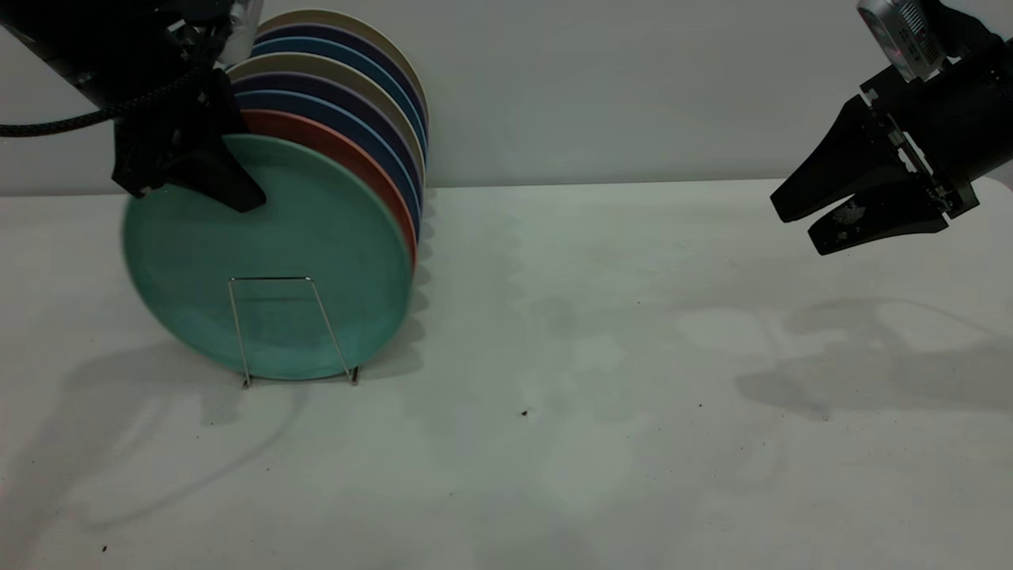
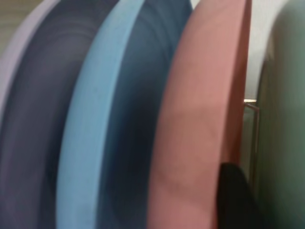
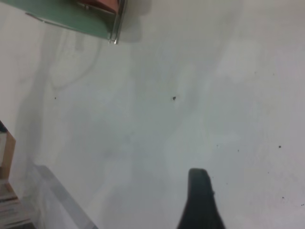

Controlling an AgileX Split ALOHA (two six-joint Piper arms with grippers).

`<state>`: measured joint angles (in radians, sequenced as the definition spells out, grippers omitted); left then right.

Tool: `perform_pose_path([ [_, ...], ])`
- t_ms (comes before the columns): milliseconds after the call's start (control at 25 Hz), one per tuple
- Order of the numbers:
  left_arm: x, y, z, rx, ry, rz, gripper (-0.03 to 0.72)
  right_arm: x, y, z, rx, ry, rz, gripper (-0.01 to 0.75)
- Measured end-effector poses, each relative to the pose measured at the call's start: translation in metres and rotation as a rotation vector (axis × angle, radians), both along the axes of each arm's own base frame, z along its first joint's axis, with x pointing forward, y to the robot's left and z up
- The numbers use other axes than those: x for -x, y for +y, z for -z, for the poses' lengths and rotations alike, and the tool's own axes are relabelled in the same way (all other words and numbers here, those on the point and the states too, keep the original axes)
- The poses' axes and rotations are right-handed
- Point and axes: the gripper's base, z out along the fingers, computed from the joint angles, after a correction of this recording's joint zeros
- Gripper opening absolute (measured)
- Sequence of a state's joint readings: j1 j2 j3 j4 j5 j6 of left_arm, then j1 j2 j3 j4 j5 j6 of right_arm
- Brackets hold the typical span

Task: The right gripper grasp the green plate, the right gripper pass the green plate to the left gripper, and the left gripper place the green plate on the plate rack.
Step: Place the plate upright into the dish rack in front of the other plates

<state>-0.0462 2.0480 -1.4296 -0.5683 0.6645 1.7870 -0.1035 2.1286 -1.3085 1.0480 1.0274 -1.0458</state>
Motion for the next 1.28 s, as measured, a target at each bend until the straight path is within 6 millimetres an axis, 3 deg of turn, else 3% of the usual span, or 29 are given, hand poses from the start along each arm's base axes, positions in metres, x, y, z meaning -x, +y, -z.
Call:
perform_pose_path([
  [200, 0.001, 0.0, 0.0, -0.001, 0.007, 0.003, 0.521, 0.0, 0.0, 0.0, 0.001, 0.0, -0.001, 0.581],
  [360, 0.003, 0.001, 0.001, -0.016, 0.025, 0.021, 0.57, 0.0, 0.0, 0.0, 0.001, 0.0, 0.001, 0.581],
  [560, 0.004, 0.004, -0.002, -0.051, 0.024, 0.022, 0.576, 0.0, 0.0, 0.0, 0.003, 0.0, 0.003, 0.581],
  [760, 0.01, 0.004, -0.026, -0.048, -0.008, 0.02, 0.576, -0.001, -0.001, 0.0, 0.007, 0.001, 0.012, 0.581],
  [960, 0.02, 0.003, -0.036, -0.049, 0.047, 0.059, 0.575, -0.001, -0.001, 0.001, 0.011, 0.008, 0.015, 0.581],
  [1280, 0.025, 0.013, -0.056, -0.141, 0.012, -0.01, 0.511, 0.0, -0.001, 0.001, 0.014, 0.01, 0.013, 0.581],
])
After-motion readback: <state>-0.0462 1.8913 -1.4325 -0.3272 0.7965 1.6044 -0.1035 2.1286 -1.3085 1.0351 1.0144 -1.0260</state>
